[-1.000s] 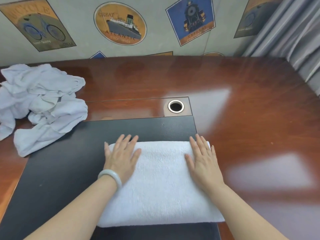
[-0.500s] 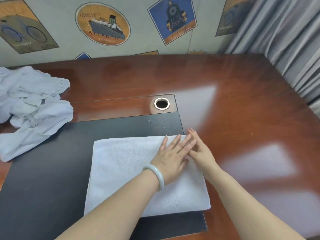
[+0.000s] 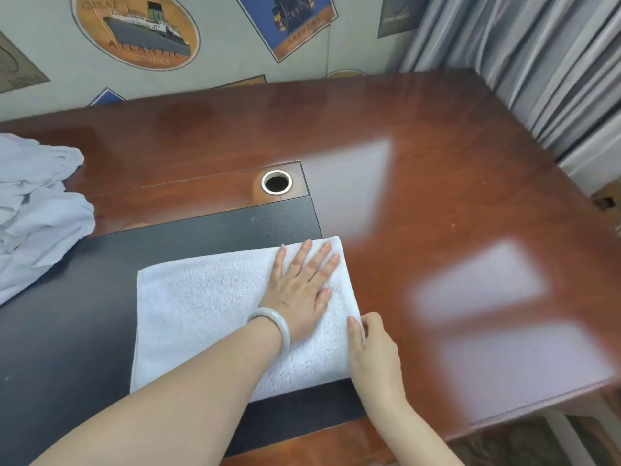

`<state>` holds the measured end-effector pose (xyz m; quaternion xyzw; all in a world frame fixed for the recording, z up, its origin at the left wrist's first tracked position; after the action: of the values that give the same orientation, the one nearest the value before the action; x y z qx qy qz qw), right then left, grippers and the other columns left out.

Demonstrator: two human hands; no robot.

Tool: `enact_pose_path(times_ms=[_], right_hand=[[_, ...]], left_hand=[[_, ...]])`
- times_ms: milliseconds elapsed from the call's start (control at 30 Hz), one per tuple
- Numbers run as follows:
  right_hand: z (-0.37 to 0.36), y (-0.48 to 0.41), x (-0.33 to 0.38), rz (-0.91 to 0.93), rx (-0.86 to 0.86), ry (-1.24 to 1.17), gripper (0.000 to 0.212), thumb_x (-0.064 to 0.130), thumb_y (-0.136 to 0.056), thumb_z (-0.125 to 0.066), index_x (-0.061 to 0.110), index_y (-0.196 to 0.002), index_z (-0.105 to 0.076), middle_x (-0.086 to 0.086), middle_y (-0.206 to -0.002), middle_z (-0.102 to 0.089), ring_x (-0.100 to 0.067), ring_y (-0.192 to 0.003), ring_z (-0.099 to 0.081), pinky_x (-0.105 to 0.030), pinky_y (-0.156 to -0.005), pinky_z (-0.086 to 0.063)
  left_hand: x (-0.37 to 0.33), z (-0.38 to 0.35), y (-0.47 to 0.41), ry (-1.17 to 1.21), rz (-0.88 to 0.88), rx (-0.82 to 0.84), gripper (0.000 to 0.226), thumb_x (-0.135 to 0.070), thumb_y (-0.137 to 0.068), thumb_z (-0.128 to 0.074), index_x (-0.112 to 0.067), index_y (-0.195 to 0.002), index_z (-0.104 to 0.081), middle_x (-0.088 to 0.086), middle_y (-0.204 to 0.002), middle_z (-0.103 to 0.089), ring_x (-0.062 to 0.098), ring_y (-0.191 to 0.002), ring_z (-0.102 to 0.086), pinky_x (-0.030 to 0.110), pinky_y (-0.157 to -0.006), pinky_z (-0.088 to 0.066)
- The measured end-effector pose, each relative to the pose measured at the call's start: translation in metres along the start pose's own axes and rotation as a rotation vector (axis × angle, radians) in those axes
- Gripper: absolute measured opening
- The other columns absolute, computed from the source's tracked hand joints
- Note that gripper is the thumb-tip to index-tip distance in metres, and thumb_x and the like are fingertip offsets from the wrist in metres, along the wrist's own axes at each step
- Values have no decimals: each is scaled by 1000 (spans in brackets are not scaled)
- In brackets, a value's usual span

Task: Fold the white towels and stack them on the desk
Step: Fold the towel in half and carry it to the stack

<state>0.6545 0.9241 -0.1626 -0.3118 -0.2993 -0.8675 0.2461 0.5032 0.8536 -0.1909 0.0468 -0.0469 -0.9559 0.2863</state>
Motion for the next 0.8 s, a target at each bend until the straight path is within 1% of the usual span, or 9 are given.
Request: enact_pose_path(times_ms=[167,267,333,400,500,567,633,733,800], right_hand=[[4,-11,1,63,112,508,33,46,-105,-17,19,-93,-33,2,-77,-58,-29,-70,-52,-38,-63,-38],[1,-13,-5,101,132,682,33,49,-104,-15,19,-96,-28,2,-80,-66,-27,-68,-57,-35,-56,-37],[-5,-12,-3,146,148,784,32,49,-104,-14,20,-96,-24,2,-82,-69,-24,-75,-67,-31,-47,-28],[-1,-14,1,150,140,795,33,51,-104,-16,20,-97,-27,2,-83,-68,-22,-78,-68,-30,-47,-26],[13,-26,17,293,-103,683,30,43,-103,-36,17,-111,-47,-2,-98,-68,-25,-90,-63,-33,-66,-41],[5,-38,38,455,-190,440,37,26,-100,-47,10,-133,-52,-7,-129,-61,-26,-117,-56,-36,-94,-42],[-20,-54,59,547,-70,274,50,25,-100,-38,12,-148,-40,-3,-154,-39,-17,-142,-34,-32,-115,-25],[-47,-70,67,533,22,223,61,44,-97,-18,22,-152,-32,8,-161,-23,-3,-148,-15,-34,-120,-16],[-55,-77,58,509,4,344,63,49,-97,-12,26,-154,-27,10,-162,-18,0,-149,-7,-36,-122,-7]], left_hand=[[1,0,1,9,-28,0,61,-43,-97,-17,-31,-157,-14,-12,-164,-6,21,-152,-2,57,-118,-2],[1,0,2,25,-38,4,61,-44,-97,-18,-31,-157,-14,-11,-164,-6,20,-152,-1,58,-118,-1],[2,0,2,17,-40,-11,61,-44,-98,-20,-31,-157,-12,-11,-165,-4,19,-152,2,58,-119,-1],[2,0,1,23,-44,-16,61,-43,-98,-20,-30,-157,-11,-11,-165,-3,18,-152,3,57,-119,-2],[1,-1,2,42,-36,-23,62,-42,-98,-19,-28,-158,-11,-10,-165,-1,17,-152,4,57,-119,-2],[-1,-1,1,60,-35,-12,62,-41,-99,-16,-27,-158,-4,-11,-165,5,16,-151,11,55,-119,3],[0,0,-2,87,-46,-21,63,-38,-98,-18,-27,-157,0,-11,-164,7,13,-150,16,52,-119,8],[12,11,-1,276,-87,-7,67,-29,-92,-24,-22,-158,-12,-9,-164,-9,7,-150,9,42,-120,12],[33,13,15,283,-77,-51,63,-27,-93,-25,-22,-156,-24,-8,-163,-19,11,-151,-3,45,-121,3]])
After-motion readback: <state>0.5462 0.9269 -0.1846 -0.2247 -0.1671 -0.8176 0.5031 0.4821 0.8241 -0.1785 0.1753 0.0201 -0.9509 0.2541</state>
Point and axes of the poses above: each hand's wrist, its own y-axis away from the middle knuckle, its own z-axis out of the back of the hand, x = y × z, the point moved 4 cm from there along -y, towards the middle knuckle
